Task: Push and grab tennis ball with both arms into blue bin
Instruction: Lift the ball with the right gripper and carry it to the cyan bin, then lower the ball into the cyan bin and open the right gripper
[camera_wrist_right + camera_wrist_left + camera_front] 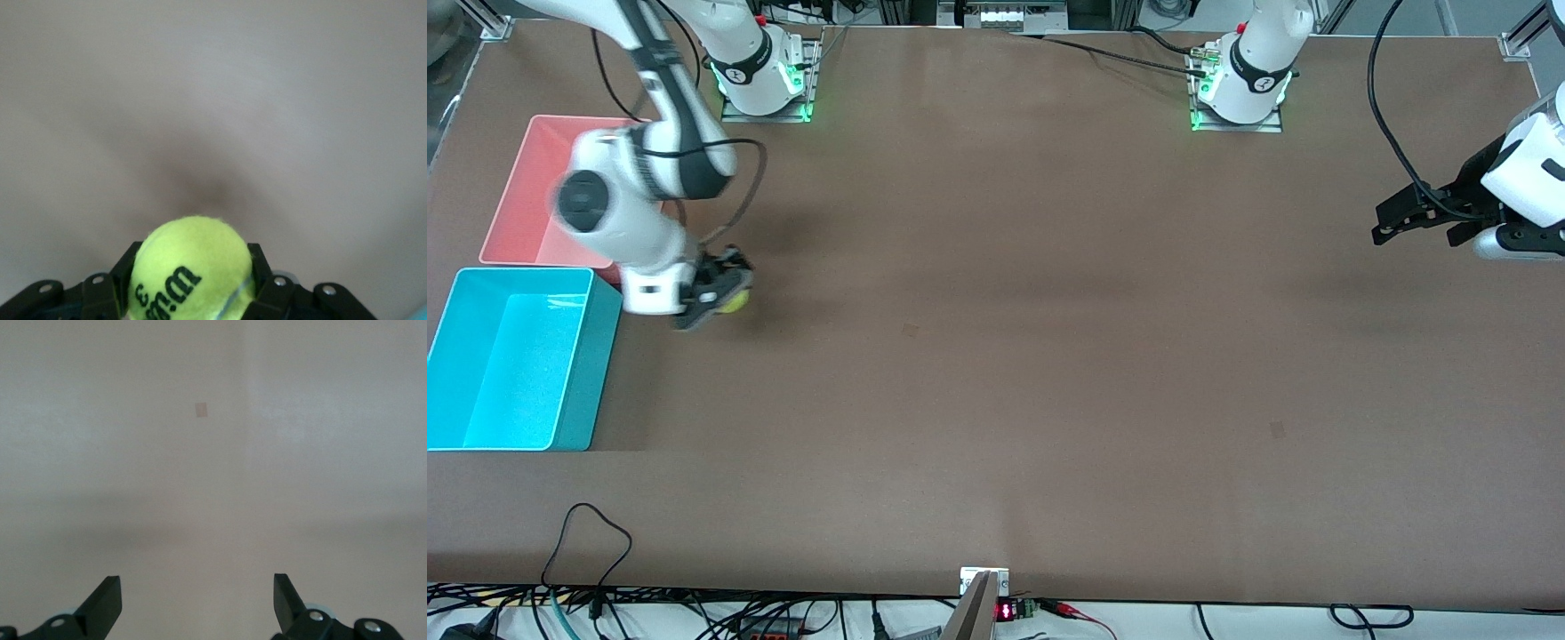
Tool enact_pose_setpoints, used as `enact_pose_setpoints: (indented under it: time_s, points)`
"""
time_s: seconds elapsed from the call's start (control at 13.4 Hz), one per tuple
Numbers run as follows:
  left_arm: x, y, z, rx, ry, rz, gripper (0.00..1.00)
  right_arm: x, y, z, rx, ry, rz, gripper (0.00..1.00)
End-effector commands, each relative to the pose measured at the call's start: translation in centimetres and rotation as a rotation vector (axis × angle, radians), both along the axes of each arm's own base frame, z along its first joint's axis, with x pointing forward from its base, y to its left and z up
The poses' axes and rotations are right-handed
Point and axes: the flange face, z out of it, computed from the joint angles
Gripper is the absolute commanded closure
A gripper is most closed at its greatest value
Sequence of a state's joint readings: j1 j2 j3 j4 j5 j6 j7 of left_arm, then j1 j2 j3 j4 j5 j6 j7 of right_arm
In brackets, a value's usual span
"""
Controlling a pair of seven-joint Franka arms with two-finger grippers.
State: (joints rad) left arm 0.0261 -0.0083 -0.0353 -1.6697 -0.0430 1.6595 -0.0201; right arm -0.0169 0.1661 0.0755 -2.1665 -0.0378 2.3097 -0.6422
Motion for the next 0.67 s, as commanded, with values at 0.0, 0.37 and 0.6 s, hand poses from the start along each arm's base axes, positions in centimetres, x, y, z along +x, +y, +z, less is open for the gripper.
enact_pose_setpoints:
  time_s: [0.0, 0.37, 0.6]
  points:
    - [0.3, -0.1, 0.6, 0.018, -0.005, 0.003, 0.0, 1.3, -7.9, 2.4, -0.023, -0.021, -0.13, 1.0]
    - [0.4, 0.0, 0.5, 0.018, -0.005, 0.003, 0.0, 1.7, -22.9, 3.1, -0.068, -0.015, -0.33, 1.0]
    - [0.4, 0.0, 0.5, 0.018, -0.006, 0.003, 0.0, 0.9, -28.0, 0.4, -0.098, 0.027, -0.366, 1.0]
